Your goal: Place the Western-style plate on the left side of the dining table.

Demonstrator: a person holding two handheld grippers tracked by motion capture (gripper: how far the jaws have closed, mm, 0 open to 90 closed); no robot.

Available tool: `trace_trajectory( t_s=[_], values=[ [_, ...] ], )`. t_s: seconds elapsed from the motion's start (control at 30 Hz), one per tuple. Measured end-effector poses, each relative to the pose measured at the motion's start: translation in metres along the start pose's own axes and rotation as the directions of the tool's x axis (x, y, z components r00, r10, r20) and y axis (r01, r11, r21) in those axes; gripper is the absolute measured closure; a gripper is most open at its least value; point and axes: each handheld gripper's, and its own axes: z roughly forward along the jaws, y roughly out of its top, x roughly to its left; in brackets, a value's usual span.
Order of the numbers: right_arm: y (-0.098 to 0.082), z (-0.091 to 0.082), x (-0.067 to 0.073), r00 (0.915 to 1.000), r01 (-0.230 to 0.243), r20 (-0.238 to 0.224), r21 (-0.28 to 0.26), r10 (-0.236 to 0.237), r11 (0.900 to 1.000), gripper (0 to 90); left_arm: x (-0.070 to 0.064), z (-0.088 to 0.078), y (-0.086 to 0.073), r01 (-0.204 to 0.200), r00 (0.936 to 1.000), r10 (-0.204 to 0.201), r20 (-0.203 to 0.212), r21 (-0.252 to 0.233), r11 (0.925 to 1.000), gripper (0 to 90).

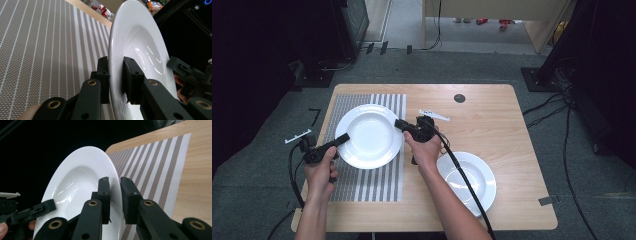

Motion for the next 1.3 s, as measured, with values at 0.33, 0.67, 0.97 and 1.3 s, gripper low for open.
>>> trace_trajectory(
  t_s=[0.33,0.67,0.97,1.3],
  values=[
    [-0.008,0.018,-0.012,0.9993,-0.032,0.017,0.010,0.032,0.999,79.9,0.014,0.010,0.001,0.007,0.9993,-0.006,-0.037,0.027,0.9996,76.6],
    [-0.020,0.038,-0.018,0.9967,-0.073,0.036,0.024,0.072,0.997,79.9,0.033,0.012,0.003,0.050,0.9968,-0.047,-0.064,0.044,0.9978,76.7],
    [-0.027,0.059,-0.014,0.9950,-0.091,0.045,0.028,0.089,0.996,80.3,0.051,0.012,0.007,0.097,0.9910,-0.093,-0.096,0.040,0.9945,75.5],
    [-0.033,0.071,-0.023,0.9908,-0.114,0.075,0.024,0.112,0.993,80.2,0.062,0.022,0.006,0.126,0.9871,-0.119,-0.107,0.056,0.9905,75.8]
  ],
)
